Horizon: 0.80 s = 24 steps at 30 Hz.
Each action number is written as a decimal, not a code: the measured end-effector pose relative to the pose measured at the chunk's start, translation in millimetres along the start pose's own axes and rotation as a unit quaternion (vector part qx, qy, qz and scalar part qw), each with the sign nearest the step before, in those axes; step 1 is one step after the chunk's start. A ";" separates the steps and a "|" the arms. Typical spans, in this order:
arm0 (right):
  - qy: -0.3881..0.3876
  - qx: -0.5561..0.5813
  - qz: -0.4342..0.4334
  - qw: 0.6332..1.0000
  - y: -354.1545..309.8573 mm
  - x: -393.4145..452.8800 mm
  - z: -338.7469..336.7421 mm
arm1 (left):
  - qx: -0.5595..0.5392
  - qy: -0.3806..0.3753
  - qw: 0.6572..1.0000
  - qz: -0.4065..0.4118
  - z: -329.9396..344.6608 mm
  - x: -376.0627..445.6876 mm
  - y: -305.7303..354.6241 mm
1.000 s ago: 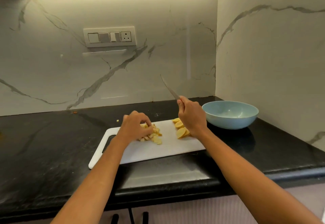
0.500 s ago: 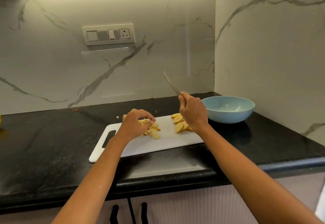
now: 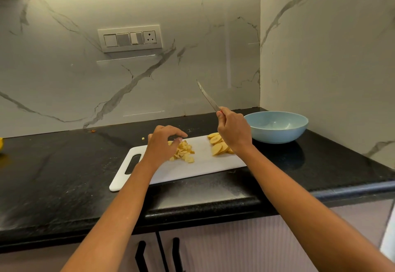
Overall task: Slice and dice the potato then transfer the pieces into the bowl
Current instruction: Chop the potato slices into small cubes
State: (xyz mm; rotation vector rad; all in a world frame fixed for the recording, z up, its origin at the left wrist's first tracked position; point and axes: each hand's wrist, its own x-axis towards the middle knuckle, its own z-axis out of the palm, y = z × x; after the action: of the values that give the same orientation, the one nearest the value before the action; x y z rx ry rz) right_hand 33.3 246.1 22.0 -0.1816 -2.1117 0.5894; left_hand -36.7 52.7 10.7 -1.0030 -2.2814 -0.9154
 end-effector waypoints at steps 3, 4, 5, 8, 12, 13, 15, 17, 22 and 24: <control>0.000 -0.002 0.001 1.000 0.7 0.3 1.4 | -0.065 -0.113 0.991 -0.033 -2.5 -3.3 10.3; 0.001 -0.003 0.002 1.000 0.8 0.3 1.9 | -0.050 -0.149 0.986 -0.051 -3.1 -4.4 11.7; 0.002 -0.004 0.001 1.000 1.0 0.3 1.9 | -0.018 -0.173 0.983 -0.061 -2.5 -4.8 10.9; 0.004 -0.004 0.000 1.000 0.8 0.6 2.6 | 0.029 -0.194 0.978 -0.065 -2.6 -6.7 10.5; 0.005 0.000 -0.001 1.000 1.0 0.7 2.8 | 0.068 -0.141 0.987 -0.046 -0.9 -7.6 5.1; 0.005 0.000 -0.001 1.000 1.3 0.6 2.6 | 0.082 -0.115 0.989 -0.040 -0.6 -7.0 3.0; 0.005 0.000 -0.001 1.000 1.7 0.6 2.5 | 0.076 -0.072 0.994 -0.044 0.0 -5.3 0.2; 0.005 -0.002 0.000 1.000 1.8 0.5 2.4 | 0.048 -0.055 0.996 -0.052 1.5 -3.6 0.7; 0.003 -0.005 0.001 1.000 2.4 0.1 3.2 | -0.004 -0.097 0.995 -0.029 7.7 -6.3 11.4; 0.002 -0.007 0.002 1.000 2.5 0.4 3.4 | 0.017 -0.120 0.993 -0.015 8.9 -8.0 13.4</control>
State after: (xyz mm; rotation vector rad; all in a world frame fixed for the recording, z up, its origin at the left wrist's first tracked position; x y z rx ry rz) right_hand 30.1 247.3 19.5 -0.1945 -2.1119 0.5766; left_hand -22.7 62.4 4.8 -1.1204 -2.5057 -0.8027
